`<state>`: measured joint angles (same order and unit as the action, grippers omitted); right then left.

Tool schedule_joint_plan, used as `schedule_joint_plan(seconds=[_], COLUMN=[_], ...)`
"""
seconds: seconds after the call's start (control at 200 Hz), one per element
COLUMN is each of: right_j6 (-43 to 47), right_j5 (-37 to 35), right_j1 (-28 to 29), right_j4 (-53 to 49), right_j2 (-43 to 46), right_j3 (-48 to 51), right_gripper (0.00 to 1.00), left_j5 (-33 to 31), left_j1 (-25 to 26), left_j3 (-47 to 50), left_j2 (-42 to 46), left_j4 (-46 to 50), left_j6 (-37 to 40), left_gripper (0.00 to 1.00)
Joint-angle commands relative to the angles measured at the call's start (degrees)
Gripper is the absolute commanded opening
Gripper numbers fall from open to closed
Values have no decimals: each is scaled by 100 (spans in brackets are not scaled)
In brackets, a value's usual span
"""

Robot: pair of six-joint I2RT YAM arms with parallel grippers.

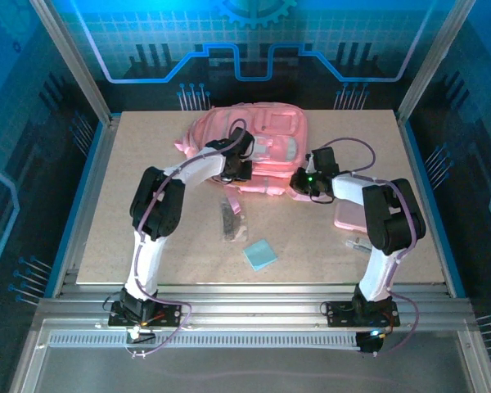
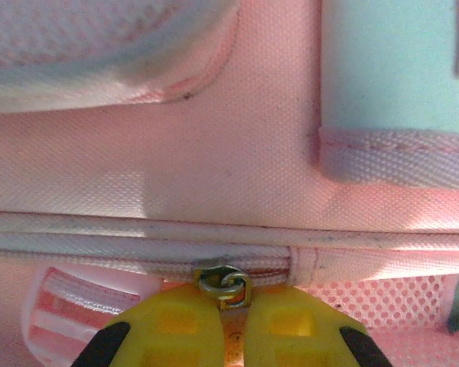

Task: Pack the student bag

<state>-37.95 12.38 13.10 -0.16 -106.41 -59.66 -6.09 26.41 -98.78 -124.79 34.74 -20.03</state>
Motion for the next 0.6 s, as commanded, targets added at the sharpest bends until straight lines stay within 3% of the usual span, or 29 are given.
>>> schedule_joint_plan(seconds=[0.0, 0.22, 0.44, 0.595], right_j6=[27, 64, 322, 444], right_j5=[-676, -825, -974, -803], right_j1=[-334, -609, -861, -1047], right_j4=[-496, -537, -813, -920], right_j2=[34, 84, 31, 41], right_j3=[-148, -190, -463, -658], right_gripper=[0, 0, 0, 0], left_j5=[-204, 204, -153, 86], left_j1=[-446, -824, -926, -989], left_j3=[56, 272, 325, 425], left_j2=[338, 490, 509, 533], left_j4=[635, 734, 812, 913], left_j6=[421, 661, 868, 1053], left_gripper=[0, 0, 0, 0])
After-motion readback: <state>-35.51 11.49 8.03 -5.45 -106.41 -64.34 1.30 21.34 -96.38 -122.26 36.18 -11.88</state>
